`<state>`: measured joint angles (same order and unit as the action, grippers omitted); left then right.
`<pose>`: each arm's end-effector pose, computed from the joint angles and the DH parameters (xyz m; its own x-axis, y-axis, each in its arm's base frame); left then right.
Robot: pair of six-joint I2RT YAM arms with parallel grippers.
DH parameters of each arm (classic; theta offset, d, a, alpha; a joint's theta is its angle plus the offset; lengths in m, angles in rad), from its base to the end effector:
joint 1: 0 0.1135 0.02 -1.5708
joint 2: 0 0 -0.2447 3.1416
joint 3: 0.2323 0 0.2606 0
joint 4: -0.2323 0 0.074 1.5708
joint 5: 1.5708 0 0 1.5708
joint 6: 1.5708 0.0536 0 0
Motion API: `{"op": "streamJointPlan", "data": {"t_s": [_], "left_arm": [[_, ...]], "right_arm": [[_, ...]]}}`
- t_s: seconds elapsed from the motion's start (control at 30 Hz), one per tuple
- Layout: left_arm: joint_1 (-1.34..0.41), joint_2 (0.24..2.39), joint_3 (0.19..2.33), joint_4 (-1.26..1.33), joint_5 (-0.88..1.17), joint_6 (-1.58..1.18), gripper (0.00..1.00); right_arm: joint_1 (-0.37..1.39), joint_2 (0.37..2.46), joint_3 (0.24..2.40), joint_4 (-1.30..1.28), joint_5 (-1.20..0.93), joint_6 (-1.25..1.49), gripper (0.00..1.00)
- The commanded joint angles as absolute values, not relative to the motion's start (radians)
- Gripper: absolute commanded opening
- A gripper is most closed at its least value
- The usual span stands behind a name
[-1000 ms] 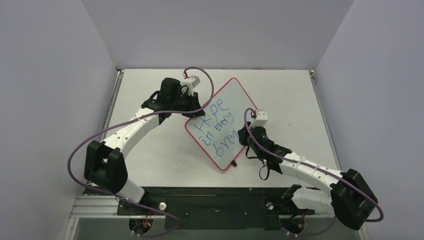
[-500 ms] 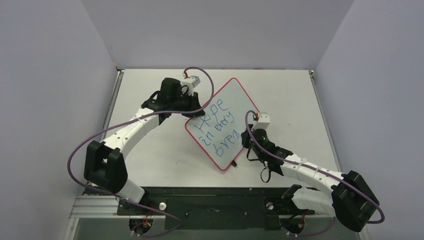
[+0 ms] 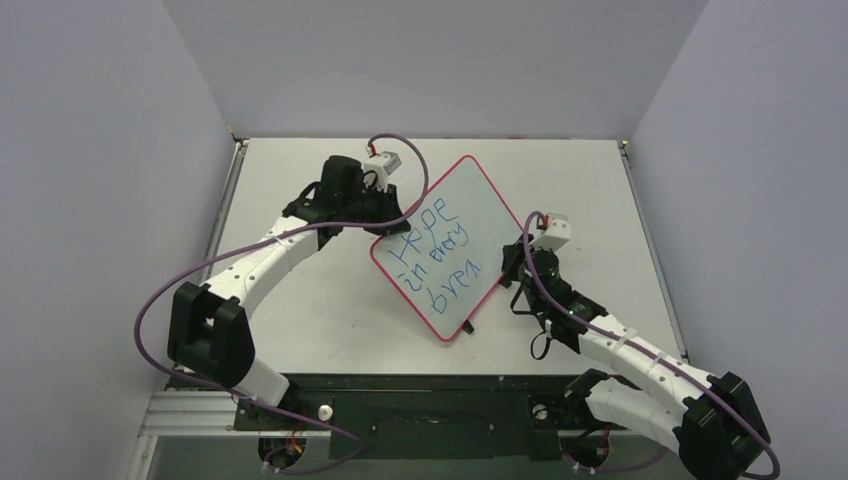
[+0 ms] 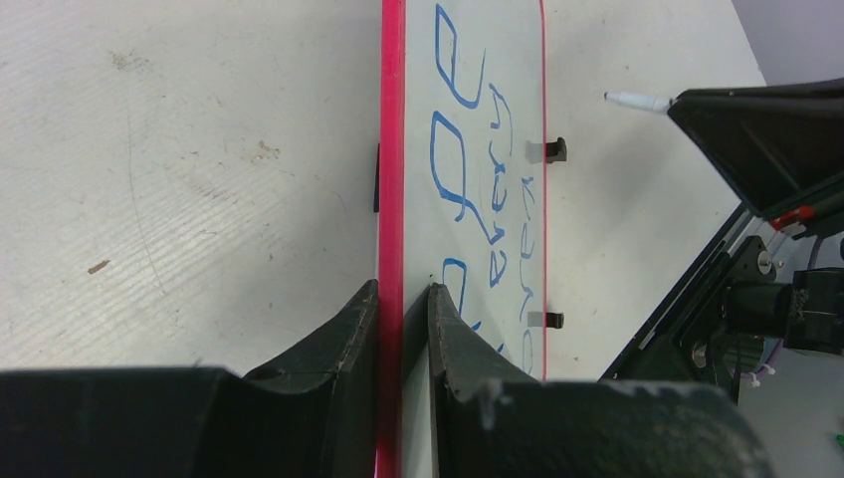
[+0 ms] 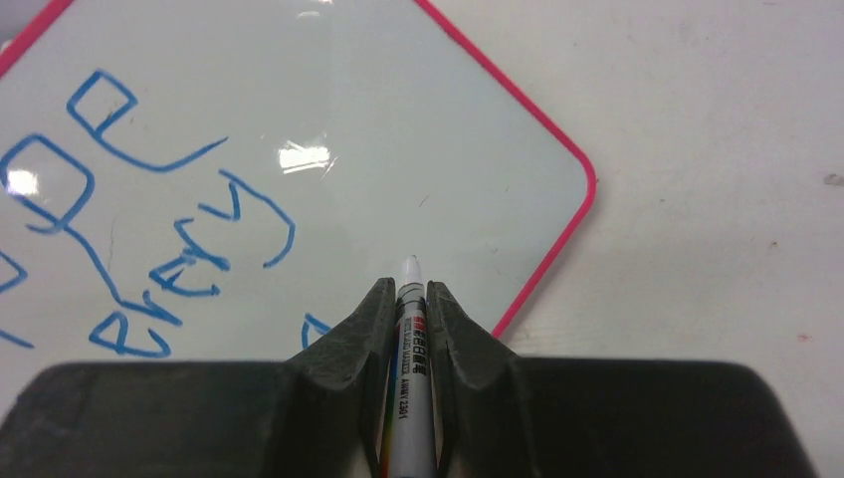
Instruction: Write a sentence on the whiteboard
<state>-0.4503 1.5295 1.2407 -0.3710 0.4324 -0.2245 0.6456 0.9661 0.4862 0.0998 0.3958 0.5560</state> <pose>0.3206 -0.1800 0.2681 -0.6923 0.1102 -0.7131 0.5530 0.7158 -0.4263 0.2107 0.1328 0.2051 -0.3938 0.3131 -0.8642 -0.0722 0.9268 0.3686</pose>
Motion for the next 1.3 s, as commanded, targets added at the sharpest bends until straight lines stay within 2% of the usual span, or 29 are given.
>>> {"op": "streamJointPlan", "data": {"t_s": [0.0, 0.1, 0.3, 1.27], "left_arm": [[-0.459, 1.508, 1.243, -0.441, 0.347, -0.138, 0.00], [-0.460, 1.507, 1.243, -0.441, 0.347, -0.138, 0.00], [-0.462, 1.506, 1.242, -0.440, 0.349, -0.138, 0.00], [-0.463, 1.509, 1.242, -0.441, 0.347, -0.138, 0.00]], "right_arm": [[0.560, 0.985, 0.533, 0.194, 0.321, 0.585, 0.00], [0.493, 1.020, 0.524, 0.247, 0.206, 0.616, 0.00], [0.469, 1.069, 0.519, 0.290, 0.120, 0.645, 0.00], [0.487, 1.227, 0.552, 0.332, 0.046, 0.668, 0.00]]}}
